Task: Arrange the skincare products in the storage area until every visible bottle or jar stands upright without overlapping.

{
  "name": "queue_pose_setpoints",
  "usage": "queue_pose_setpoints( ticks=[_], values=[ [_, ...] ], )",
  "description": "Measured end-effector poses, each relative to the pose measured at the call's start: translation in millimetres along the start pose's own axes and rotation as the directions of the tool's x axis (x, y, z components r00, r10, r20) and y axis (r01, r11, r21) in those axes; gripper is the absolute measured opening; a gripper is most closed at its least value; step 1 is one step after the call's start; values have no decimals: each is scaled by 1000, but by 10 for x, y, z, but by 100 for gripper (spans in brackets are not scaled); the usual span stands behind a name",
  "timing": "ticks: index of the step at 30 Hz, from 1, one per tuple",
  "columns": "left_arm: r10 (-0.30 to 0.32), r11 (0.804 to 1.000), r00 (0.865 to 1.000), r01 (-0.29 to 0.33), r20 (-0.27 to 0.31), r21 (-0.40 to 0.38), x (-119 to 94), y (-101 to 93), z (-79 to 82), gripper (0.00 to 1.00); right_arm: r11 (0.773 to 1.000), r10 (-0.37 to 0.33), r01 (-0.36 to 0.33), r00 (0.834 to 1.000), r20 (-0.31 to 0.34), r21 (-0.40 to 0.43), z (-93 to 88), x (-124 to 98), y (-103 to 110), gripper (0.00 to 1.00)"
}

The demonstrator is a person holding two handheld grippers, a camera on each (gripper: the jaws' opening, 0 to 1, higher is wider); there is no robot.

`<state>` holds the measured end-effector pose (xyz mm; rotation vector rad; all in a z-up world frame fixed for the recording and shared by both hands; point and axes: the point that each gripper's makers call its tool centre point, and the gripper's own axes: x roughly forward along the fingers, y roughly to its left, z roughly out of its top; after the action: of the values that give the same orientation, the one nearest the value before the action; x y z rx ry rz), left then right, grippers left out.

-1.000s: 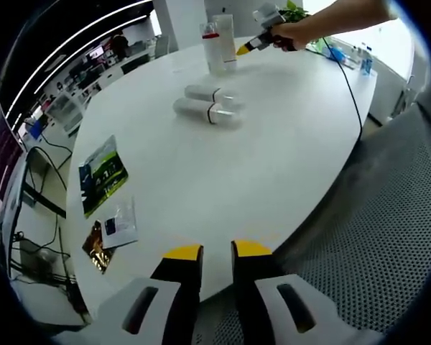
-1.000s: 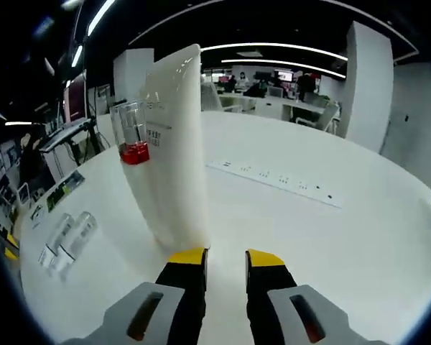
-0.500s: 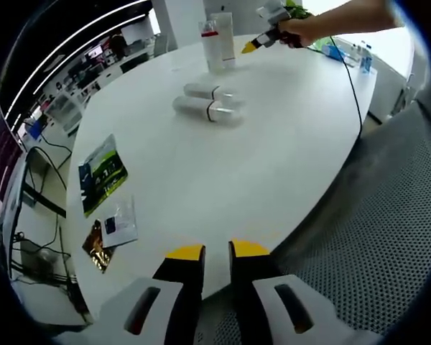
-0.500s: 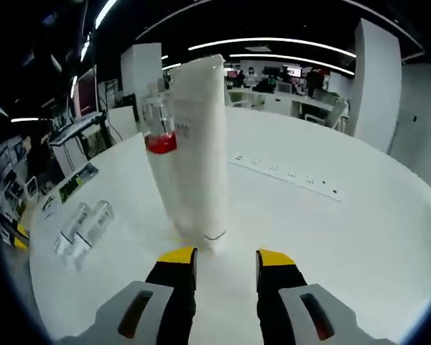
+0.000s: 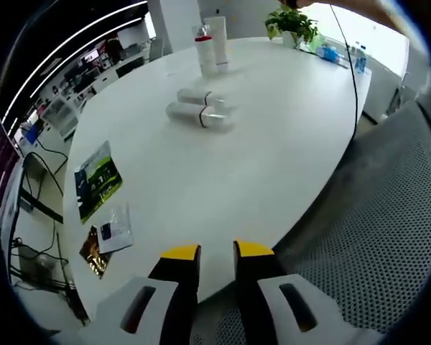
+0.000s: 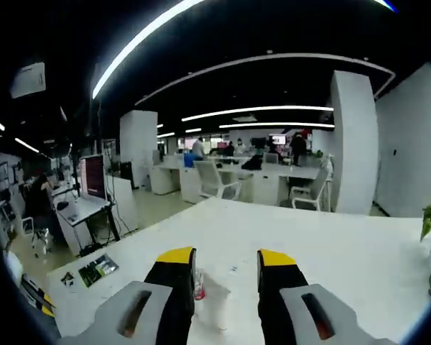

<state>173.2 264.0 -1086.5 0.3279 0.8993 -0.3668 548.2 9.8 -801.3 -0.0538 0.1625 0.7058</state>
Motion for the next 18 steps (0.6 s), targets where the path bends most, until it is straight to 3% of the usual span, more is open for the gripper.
queue_pose_setpoints(
  ticks=[4,9,18],
  values=[
    [-3,1000,1000,2,19,17,-13,-15,43,20,999,20,-17,996,90,-37,594,-5,154,30],
    [4,1000,999,-5,49,27,-38,-6,109,23,993,47,-46,999,8,-108,756,105,376,27],
    [-12,999,997,9,82,38,-64,-64,188,31,973,129,-124,992,12,-197,1414,300,1069,31]
  ],
)
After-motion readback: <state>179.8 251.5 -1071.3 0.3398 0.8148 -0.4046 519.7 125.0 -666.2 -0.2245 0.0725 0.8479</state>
